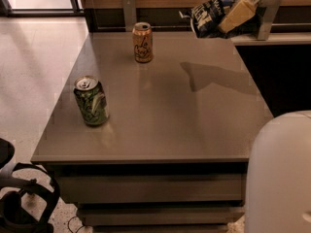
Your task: Move blue chip bag near green can
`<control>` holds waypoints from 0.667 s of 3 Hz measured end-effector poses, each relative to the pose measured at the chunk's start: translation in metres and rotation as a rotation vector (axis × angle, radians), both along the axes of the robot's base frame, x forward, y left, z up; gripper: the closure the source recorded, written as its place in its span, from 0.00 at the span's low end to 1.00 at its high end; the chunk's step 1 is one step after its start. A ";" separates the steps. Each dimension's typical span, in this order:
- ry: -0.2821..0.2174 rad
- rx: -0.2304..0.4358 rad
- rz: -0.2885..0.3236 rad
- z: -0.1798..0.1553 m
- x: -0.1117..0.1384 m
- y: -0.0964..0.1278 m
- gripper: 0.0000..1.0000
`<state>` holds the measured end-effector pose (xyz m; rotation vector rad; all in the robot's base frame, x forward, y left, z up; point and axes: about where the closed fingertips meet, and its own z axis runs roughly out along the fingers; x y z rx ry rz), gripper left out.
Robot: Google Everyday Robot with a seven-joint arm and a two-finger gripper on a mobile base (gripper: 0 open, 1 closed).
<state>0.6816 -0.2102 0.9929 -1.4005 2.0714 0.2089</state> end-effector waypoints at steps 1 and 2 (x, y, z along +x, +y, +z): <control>0.040 -0.014 -0.007 0.000 -0.027 0.002 1.00; 0.072 -0.015 0.003 -0.002 -0.054 0.009 1.00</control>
Offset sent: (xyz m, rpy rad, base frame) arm -0.1103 0.0204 -0.0140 -0.0238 0.1223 0.0163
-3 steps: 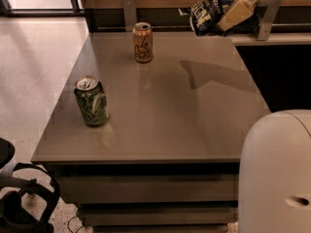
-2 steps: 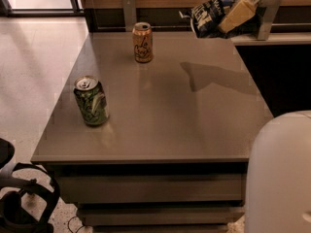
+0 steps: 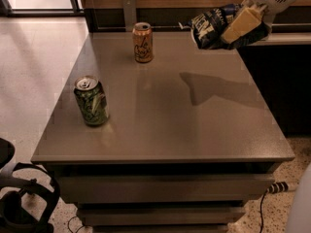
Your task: Move blue chip bag near green can
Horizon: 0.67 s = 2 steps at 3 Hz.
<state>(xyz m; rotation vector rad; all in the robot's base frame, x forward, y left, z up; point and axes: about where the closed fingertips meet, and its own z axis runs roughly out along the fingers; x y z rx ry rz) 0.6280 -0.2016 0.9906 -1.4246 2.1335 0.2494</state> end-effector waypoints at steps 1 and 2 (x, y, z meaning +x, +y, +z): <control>0.048 0.034 0.042 -0.009 -0.024 0.009 1.00; 0.113 0.090 0.120 -0.012 -0.052 0.027 1.00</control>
Offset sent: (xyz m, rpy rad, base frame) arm -0.1007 0.0420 -0.0127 0.1475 0.2237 0.2297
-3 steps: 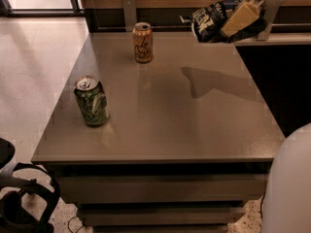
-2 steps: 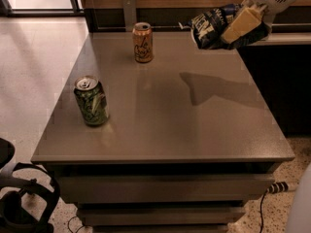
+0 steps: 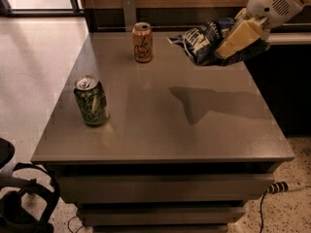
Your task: Move blue chip bag near green can
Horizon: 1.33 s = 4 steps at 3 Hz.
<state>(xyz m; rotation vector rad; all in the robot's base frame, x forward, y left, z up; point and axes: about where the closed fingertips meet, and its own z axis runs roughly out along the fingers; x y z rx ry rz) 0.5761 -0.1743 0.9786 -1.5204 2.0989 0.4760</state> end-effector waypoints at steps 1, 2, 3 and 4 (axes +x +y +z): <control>0.026 -0.019 0.047 -0.003 -0.023 0.023 1.00; 0.032 -0.073 0.086 -0.016 -0.048 0.043 1.00; 0.039 -0.075 0.088 -0.021 -0.049 0.046 1.00; 0.026 -0.098 0.096 -0.025 -0.047 0.065 1.00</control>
Offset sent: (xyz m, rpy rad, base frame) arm -0.0887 0.0633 -0.0314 -0.1494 0.0626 0.1435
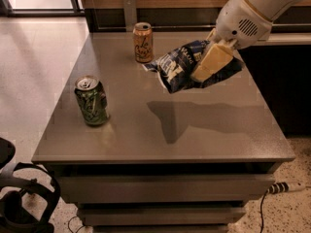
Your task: Move blue chip bag near green can
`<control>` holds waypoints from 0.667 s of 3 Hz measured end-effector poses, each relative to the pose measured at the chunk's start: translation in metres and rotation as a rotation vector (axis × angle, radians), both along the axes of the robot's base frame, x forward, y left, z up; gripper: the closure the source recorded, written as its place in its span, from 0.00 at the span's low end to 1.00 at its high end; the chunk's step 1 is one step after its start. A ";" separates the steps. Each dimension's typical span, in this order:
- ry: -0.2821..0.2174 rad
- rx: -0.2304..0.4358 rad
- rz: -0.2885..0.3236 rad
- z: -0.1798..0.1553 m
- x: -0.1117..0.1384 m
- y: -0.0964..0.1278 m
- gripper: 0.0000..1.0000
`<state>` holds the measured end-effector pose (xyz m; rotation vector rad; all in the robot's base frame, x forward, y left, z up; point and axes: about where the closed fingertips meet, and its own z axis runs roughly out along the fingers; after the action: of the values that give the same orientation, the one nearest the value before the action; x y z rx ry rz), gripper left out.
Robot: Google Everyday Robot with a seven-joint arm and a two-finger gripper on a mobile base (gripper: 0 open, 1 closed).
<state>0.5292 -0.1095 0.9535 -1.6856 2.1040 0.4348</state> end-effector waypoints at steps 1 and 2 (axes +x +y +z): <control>-0.002 -0.038 0.003 -0.011 -0.008 0.025 1.00; -0.001 -0.080 -0.008 -0.021 -0.020 0.039 1.00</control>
Offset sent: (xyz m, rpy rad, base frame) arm -0.0341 0.0542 -0.0342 -0.1350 0.0088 -0.0256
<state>0.5095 -0.0702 0.9325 -1.7201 2.1534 0.3520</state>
